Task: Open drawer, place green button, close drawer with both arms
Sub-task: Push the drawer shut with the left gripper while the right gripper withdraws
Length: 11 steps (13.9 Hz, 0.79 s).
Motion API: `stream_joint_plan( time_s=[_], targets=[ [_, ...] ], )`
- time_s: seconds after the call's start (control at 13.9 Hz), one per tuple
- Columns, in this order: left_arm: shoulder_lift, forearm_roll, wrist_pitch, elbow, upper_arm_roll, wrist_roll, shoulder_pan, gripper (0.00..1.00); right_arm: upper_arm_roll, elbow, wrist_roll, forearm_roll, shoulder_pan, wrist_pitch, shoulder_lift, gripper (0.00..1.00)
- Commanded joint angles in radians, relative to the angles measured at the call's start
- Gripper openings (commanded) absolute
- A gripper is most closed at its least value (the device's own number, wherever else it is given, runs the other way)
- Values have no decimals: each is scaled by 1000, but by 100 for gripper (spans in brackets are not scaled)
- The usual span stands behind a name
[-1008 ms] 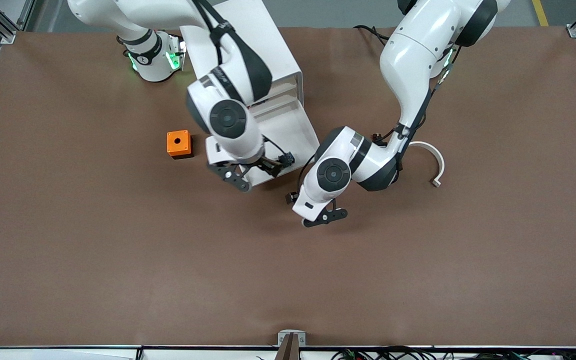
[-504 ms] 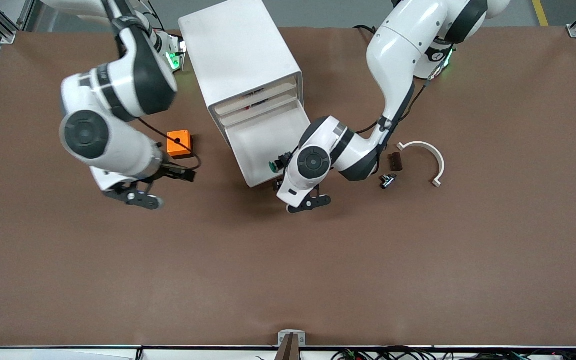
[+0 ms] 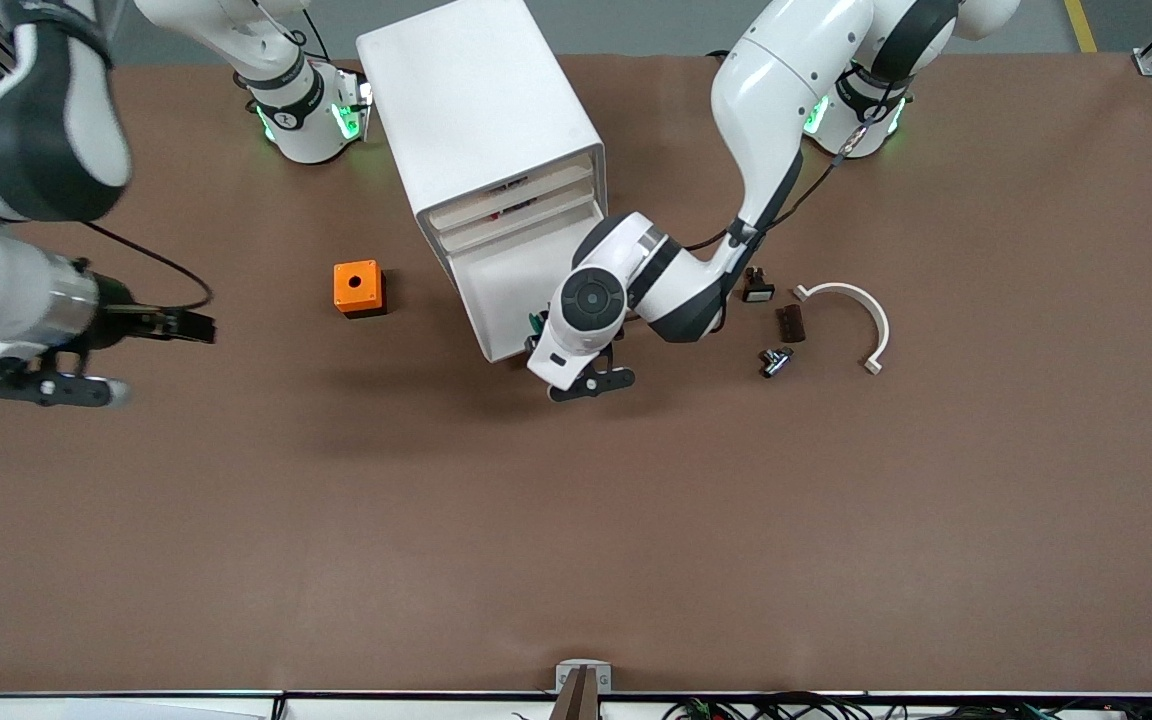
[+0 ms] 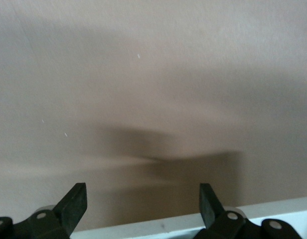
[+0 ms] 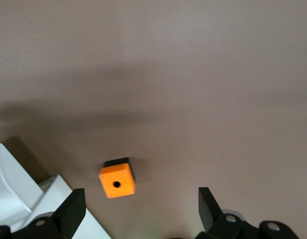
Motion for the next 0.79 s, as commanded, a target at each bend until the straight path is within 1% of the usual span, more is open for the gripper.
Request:
stream_joint_plan(
  time_s=[0.0,0.07,0.22,0.29,0.36,0.5,0.72],
  targets=[
    [-6,-20,6,-17,5,-55,-58,99,22,55,-94,-53,-71,-49,-4,100],
    [-6,-31,6,-23,5,-77,-76,99,21,66,-117,-78,-71,-59,-4,100],
    [-6,-69,6,-26,5,-100,-110,99,22,67,-99,-69,-85,-69,-4,100],
    [-6,-83,6,-28,5,-112,-122,99,24,69,-101,-84,-85,-66,-4,100],
    [-6,-101,6,-32,5,-126,-137,99,21,70,-98,-81,-90,-68,-3,100],
    [-4,-147,7,-38,5,-146,-162,99,25,111,-95,-75,-105,-63,7,100],
    [-4,-181,7,-49,5,-166,-182,99,25,174,-93,-73,-103,-60,8,100]
  ],
)
